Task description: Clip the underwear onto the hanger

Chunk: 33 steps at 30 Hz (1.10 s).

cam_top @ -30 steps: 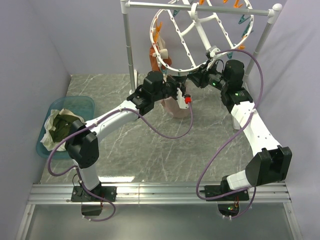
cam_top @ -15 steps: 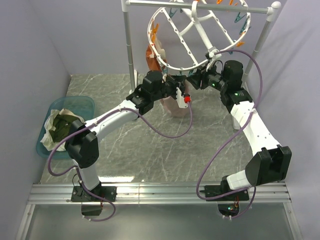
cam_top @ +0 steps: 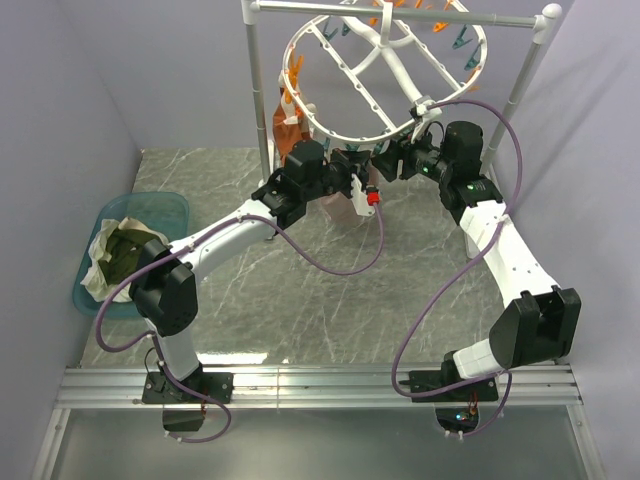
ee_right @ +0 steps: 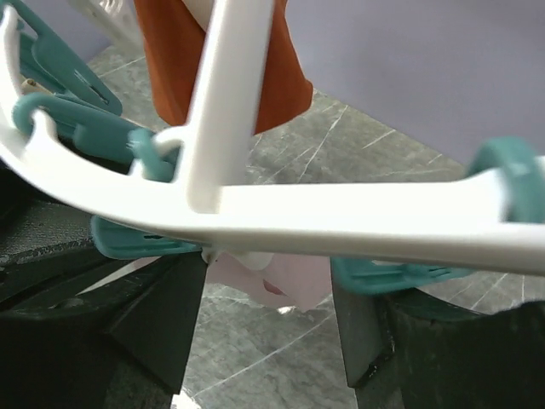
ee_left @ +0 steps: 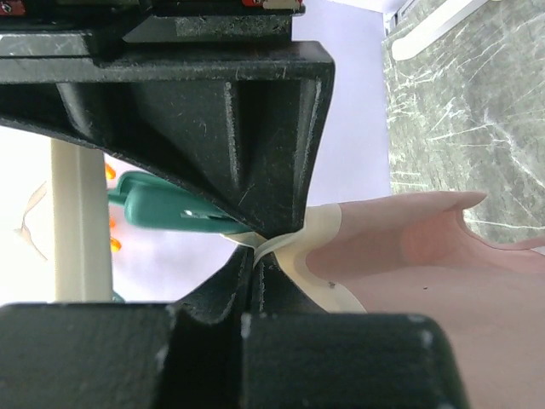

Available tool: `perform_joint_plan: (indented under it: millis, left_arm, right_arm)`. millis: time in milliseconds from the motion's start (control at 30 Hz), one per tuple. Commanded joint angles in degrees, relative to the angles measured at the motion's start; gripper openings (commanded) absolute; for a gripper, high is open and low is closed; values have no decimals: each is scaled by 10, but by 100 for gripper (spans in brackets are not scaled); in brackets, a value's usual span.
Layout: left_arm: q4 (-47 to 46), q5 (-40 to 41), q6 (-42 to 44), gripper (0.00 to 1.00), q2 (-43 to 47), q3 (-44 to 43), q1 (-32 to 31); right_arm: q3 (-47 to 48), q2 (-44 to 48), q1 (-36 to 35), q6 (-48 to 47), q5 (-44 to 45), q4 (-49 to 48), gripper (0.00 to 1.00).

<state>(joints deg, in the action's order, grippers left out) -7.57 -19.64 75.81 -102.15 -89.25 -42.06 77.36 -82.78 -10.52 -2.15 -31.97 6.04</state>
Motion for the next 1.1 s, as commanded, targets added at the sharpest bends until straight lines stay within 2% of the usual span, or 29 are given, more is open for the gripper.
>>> perform_joint_plan:
  millis: [0, 133, 467, 733, 1067]
  left_arm:
    - [-23, -15, 0, 0, 20, -10, 2]
    - [-24, -15, 0, 0, 19, -12, 2]
    - [-28, -15, -5, 0, 15, -14, 4]
    - [-34, -19, -21, 1, 20, -7, 8]
    - [-47, -25, -54, 3, 45, 31, 13]
  right_arm:
    - [3, 20, 1, -1, -5, -7, 66]
    - [-1, 37, 11, 14, -32, -14, 68]
    - [-5, 80, 38, 87, -95, -48, 82]
    - [14, 83, 70, 168, -123, -53, 87]
    - [3, 104, 82, 203, -141, -60, 89]
